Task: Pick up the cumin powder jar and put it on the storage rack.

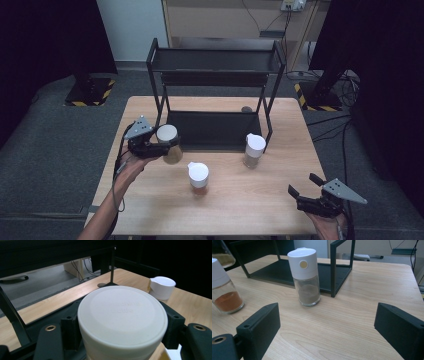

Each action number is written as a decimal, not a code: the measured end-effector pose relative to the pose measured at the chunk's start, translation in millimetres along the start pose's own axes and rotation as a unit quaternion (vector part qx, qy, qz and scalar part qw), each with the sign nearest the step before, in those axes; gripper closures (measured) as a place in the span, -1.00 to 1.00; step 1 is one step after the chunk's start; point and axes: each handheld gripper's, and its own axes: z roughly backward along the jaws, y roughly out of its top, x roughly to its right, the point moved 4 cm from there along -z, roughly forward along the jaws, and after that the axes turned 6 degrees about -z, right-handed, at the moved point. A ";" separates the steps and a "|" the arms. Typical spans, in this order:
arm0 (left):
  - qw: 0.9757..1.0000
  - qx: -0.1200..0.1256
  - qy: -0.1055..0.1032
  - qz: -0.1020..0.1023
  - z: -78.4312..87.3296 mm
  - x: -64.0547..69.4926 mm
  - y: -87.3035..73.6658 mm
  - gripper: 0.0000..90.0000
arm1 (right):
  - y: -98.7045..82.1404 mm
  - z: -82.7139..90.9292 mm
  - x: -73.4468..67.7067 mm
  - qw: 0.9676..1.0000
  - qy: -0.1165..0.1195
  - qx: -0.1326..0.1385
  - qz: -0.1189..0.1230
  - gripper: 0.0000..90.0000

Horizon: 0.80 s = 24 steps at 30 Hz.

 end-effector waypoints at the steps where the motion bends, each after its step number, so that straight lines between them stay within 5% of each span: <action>1: 1.000 -0.001 0.002 0.000 -3.0 -1.2 2.2 -0.27 | 0.0 0.0 0.1 1.000 0.000 0.000 0.000 -0.85; 12: 0.999 -0.002 0.043 0.017 -35.0 -8.5 18.7 -0.27 | -0.4 0.7 0.8 1.000 0.001 0.002 -0.001 -0.85; 24: 0.994 -0.005 0.107 0.035 -67.7 -14.6 24.6 -0.27 | -0.9 1.4 1.8 1.000 0.002 0.004 -0.004 -0.85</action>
